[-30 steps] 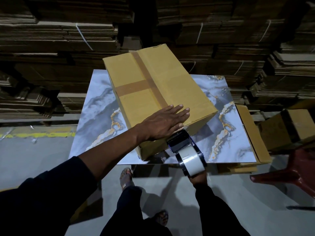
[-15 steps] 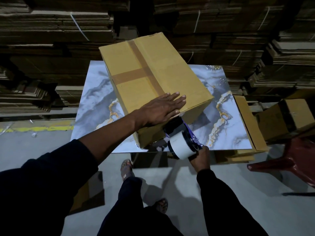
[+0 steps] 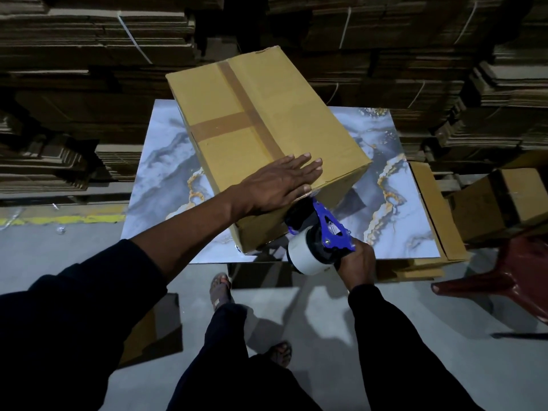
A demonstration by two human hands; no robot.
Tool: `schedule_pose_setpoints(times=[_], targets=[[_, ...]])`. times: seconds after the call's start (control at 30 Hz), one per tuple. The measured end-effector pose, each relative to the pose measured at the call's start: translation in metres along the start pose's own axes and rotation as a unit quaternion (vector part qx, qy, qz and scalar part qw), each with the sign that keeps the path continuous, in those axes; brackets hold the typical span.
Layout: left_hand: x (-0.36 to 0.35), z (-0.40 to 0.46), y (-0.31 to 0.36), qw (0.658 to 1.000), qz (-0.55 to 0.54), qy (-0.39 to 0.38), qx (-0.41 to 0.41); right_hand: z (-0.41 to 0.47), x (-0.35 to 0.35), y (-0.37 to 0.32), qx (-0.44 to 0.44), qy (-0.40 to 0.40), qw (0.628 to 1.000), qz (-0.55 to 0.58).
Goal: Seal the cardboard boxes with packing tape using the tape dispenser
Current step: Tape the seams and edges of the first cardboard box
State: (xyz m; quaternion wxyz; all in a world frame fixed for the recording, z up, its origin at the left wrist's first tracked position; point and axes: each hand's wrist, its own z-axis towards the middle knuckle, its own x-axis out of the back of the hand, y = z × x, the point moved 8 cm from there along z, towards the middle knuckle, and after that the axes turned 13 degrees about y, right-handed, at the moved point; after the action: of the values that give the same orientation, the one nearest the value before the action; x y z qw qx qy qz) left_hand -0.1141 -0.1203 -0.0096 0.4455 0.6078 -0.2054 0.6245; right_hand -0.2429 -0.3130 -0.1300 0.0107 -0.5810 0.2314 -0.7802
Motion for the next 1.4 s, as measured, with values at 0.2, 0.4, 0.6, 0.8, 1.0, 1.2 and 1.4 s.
schedule_pose_setpoints(times=[0.2,0.4,0.6,0.8,1.0,1.2,1.4], targets=[[0.001,-0.001,0.000,1.000,-0.002,0.003,-0.005,0.015,0.017,0.007,0.024,0.029,0.998,-0.057],[0.001,-0.001,-0.001,1.000,-0.003,0.009,-0.004,0.002,0.022,0.031,0.011,0.034,0.999,-0.007],[0.004,-0.001,-0.001,0.999,-0.024,0.023,-0.003,-0.016,0.016,0.051,-0.182,-0.067,0.948,0.253],[0.005,-0.001,0.002,0.999,-0.033,0.025,-0.004,-0.028,0.014,0.031,-0.338,-0.110,0.820,0.449],[-0.009,0.011,0.007,0.996,0.080,-0.004,0.037,0.006,0.051,-0.007,-0.316,-0.094,0.747,0.577],[-0.018,0.012,0.021,0.989,0.119,0.008,0.083,0.020,0.065,-0.041,-0.317,-0.117,0.735,0.588],[-0.013,0.010,0.026,0.986,0.157,-0.008,0.057,0.031,0.081,-0.069,-0.301,-0.121,0.724,0.609]])
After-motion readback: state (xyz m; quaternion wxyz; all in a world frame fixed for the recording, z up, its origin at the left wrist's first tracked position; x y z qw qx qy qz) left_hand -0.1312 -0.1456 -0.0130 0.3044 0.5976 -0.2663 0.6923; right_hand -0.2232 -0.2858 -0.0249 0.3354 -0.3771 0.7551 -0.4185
